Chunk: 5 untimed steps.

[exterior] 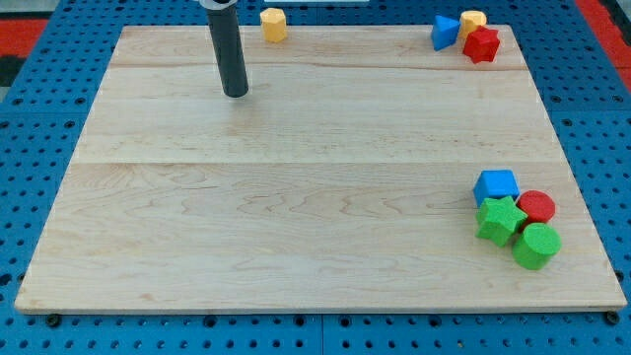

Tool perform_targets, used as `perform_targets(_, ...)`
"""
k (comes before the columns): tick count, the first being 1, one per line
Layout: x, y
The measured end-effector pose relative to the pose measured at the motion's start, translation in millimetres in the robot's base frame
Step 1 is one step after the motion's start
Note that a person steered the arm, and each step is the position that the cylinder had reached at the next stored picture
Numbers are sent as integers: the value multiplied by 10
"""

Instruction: Place your hand to the bottom of the green star

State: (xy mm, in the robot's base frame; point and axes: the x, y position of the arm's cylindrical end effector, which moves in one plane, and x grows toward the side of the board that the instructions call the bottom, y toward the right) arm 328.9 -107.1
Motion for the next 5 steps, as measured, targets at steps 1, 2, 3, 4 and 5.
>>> perform_targets(1, 252, -7)
perform_targets(2, 684, 109)
perform_targets(3, 1198, 385)
perform_targets(4, 1720, 680)
perform_targets(5, 2263, 1042)
